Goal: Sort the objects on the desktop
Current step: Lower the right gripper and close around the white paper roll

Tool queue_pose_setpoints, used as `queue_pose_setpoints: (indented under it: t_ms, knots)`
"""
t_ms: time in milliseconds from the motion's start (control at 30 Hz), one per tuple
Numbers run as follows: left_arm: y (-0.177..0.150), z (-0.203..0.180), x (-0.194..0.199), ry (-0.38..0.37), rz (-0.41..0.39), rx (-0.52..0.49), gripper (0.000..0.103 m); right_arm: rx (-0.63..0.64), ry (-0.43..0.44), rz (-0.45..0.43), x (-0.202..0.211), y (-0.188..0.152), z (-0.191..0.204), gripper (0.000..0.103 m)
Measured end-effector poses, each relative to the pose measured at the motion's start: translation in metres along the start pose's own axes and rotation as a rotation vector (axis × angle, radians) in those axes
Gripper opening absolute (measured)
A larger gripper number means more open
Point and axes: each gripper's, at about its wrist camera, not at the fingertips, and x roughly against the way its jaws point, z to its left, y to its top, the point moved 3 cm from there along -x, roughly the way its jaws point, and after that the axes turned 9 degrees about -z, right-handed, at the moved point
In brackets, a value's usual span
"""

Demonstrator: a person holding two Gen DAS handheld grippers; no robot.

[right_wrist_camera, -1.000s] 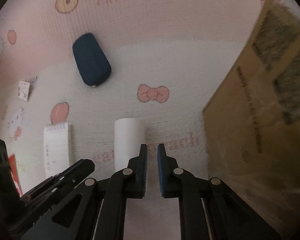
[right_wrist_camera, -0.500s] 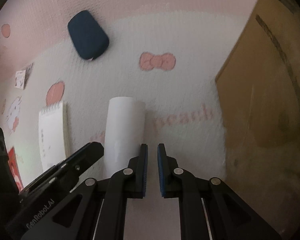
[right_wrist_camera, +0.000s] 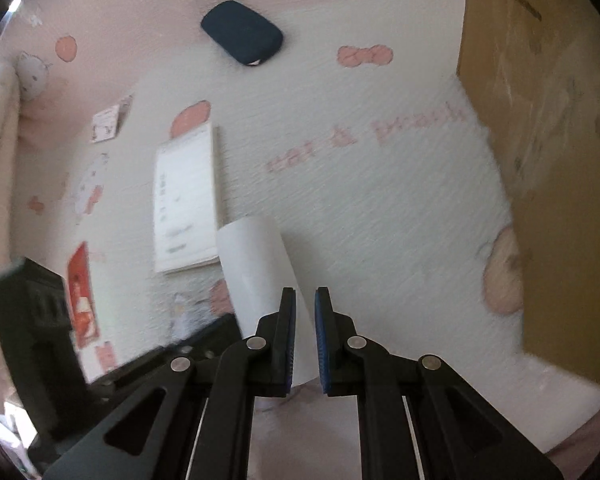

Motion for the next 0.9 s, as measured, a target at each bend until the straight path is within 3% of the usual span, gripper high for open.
queue_pose_setpoints:
  t_ms: [367, 467, 500, 567, 900]
  knots:
    - [-0.003, 0.006, 0.024, 0.0, -0.05, -0.027, 0.007, -0.033, 0.06, 0.017, 0.0, -0.04, 0.018, 0.008]
    - [-0.003, 0.007, 0.024, -0.022, -0.055, 0.005, 0.016, -0.057, 0.072, 0.005, 0.0, -0.037, 0.012, 0.015]
    - [-0.002, 0.008, 0.024, -0.029, -0.061, 0.019, 0.028, -0.072, 0.074, 0.001, 0.0, -0.036, 0.008, 0.019]
    - [-0.001, 0.009, 0.024, -0.041, -0.074, 0.045, 0.046, -0.112, 0.081, -0.006, 0.001, -0.034, -0.001, 0.037]
    - [0.005, 0.003, 0.019, -0.1, -0.127, 0.118, 0.047, -0.252, 0.184, -0.012, -0.013, -0.027, -0.025, 0.04]
